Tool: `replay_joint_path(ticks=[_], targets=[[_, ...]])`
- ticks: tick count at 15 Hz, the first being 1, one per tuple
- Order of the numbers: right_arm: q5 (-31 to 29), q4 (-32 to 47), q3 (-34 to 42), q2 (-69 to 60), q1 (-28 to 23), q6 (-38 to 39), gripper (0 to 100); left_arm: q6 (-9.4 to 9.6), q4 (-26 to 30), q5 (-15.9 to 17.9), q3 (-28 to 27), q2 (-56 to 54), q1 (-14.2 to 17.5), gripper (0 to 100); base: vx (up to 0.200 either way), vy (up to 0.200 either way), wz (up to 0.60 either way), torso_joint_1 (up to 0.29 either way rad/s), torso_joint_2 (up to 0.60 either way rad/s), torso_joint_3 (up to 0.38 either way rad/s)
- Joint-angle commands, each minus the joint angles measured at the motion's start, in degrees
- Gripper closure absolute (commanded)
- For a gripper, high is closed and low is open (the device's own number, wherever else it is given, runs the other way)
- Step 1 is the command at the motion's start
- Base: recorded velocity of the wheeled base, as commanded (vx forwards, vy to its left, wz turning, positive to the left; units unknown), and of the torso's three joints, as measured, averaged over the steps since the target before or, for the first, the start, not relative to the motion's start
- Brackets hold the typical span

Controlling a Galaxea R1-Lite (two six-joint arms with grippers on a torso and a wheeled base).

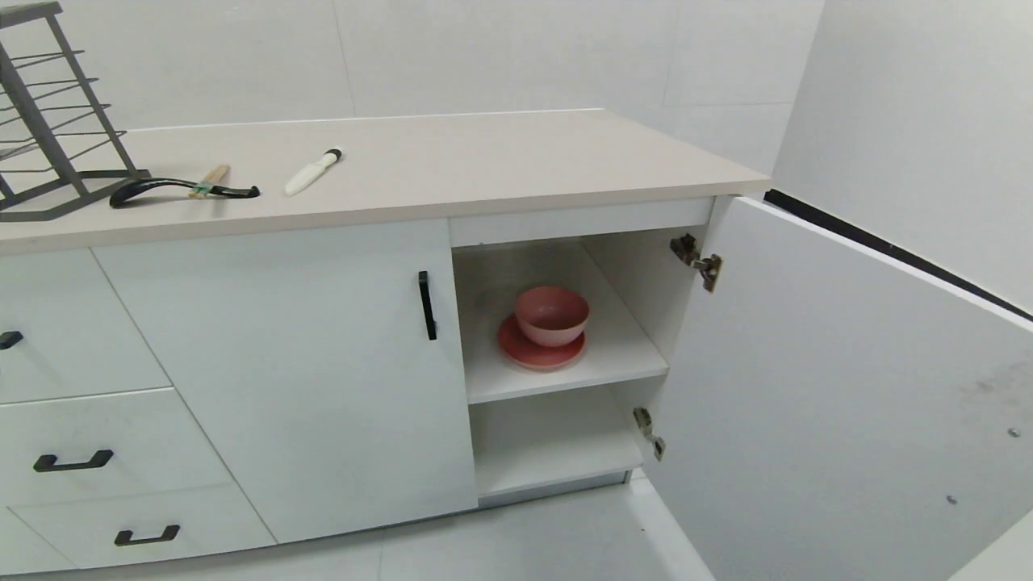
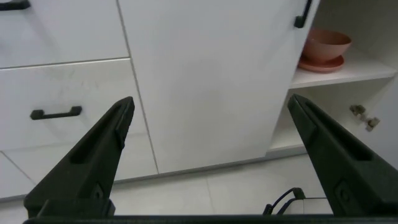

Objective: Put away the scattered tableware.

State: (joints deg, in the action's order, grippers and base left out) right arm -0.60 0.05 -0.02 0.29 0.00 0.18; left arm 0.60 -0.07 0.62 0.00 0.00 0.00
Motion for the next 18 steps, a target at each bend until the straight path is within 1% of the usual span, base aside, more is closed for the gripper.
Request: replay_joint_path(ticks=[1, 2, 7, 17, 18], targets=[[0.07, 0.04, 0.02, 0.32, -0.09, -0.01, 100, 0.02, -0.01, -0.01, 0.00, 0.00, 0.00, 0, 0.000, -0.200, 0.00, -0.002, 0.00, 0.002], [0.07, 0.04, 0.02, 0.23, -0.09, 0.08, 100, 0.02, -0.01, -0.27, 0.00, 0.00, 0.00, 0, -0.200, -0.200, 0.00, 0.007, 0.00, 0.007], [0.07, 0.04, 0.02, 0.23, 0.00, 0.08, 100, -0.16, -0.01, -0.36, 0.00, 0.00, 0.00, 0, -0.200, 0.000, 0.00, 0.004, 0.00, 0.004], [0.07, 0.04, -0.06, 0.23, 0.00, 0.34, 100, -0.25, -0.10, -0.36, 0.00, 0.00, 0.00, 0, 0.000, -0.200, 0.00, 0.001, 0.00, 0.002], [0.07, 0.04, -0.06, 0.23, 0.00, 0.34, 100, -0.42, -0.10, -0.53, 0.00, 0.00, 0.00, 0, -0.200, 0.000, 0.00, 0.002, 0.00, 0.007]])
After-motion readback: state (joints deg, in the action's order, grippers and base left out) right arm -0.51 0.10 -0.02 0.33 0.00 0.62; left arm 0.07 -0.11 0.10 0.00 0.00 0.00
